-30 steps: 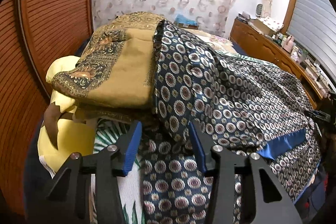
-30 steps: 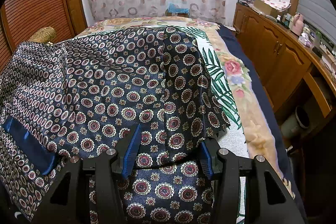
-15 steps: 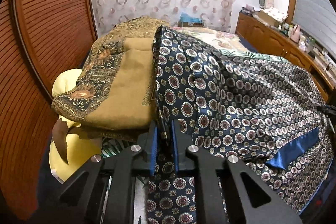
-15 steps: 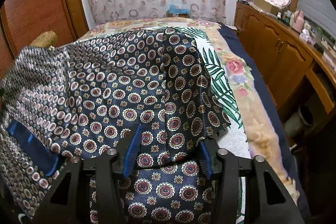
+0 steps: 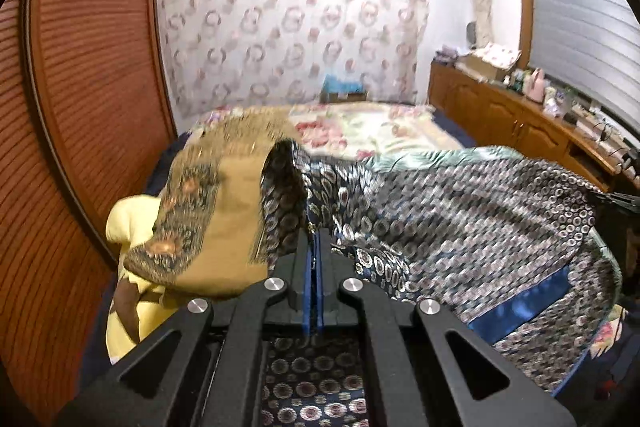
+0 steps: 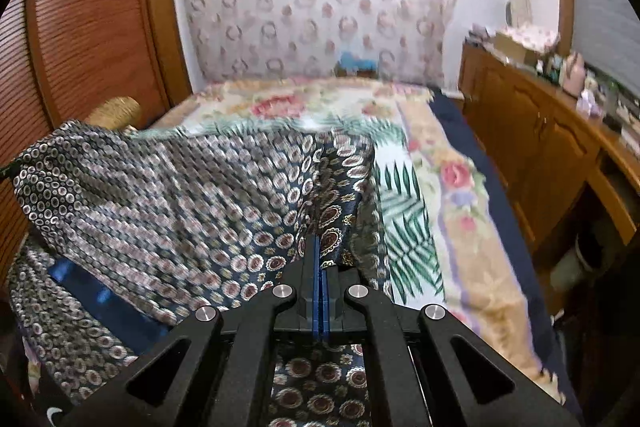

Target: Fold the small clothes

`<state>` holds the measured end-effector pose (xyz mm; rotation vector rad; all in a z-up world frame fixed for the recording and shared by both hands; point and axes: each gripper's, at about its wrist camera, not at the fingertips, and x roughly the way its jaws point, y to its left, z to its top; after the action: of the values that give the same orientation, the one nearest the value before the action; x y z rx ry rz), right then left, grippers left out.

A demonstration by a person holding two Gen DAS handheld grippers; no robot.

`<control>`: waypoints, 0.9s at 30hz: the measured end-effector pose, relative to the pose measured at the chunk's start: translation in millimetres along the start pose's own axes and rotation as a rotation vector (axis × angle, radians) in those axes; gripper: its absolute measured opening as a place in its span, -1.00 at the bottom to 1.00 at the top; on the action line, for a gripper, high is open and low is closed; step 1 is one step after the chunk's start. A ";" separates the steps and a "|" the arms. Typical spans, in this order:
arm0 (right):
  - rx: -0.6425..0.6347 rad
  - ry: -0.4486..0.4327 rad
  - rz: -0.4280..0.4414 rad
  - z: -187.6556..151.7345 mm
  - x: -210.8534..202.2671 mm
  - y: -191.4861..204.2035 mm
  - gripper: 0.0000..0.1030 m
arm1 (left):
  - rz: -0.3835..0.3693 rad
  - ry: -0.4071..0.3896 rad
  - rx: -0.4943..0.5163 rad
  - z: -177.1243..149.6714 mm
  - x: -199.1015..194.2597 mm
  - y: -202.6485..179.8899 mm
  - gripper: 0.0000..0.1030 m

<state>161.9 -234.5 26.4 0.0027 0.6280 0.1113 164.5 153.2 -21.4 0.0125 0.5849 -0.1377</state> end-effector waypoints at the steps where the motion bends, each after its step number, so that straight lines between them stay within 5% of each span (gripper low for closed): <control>1: -0.002 -0.014 0.002 1.5 -6.6 1.8 -1.00 | -0.014 -0.011 -0.004 2.3 -6.4 -0.7 -0.95; 9: -0.024 -0.071 0.037 -3.7 -60.2 2.2 -1.00 | -0.091 -0.018 -0.079 -10.9 -32.3 12.7 -0.95; 15: -0.023 -0.035 0.023 -37.2 -85.8 -14.3 -1.00 | -0.054 0.041 -0.099 -56.8 -39.3 19.4 -0.95; 20: -0.011 0.064 0.010 -59.7 -68.6 -21.4 -1.00 | 0.017 0.148 -0.134 -97.8 -11.7 31.1 -0.95; 27: -0.011 0.113 0.002 -65.2 -53.1 -20.6 -1.00 | 0.020 0.196 -0.140 -122.1 -5.7 25.9 -0.95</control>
<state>83.2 -262.6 4.1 -0.0139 0.7405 0.1176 96.1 185.8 -120.9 -0.1045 0.7889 -0.0761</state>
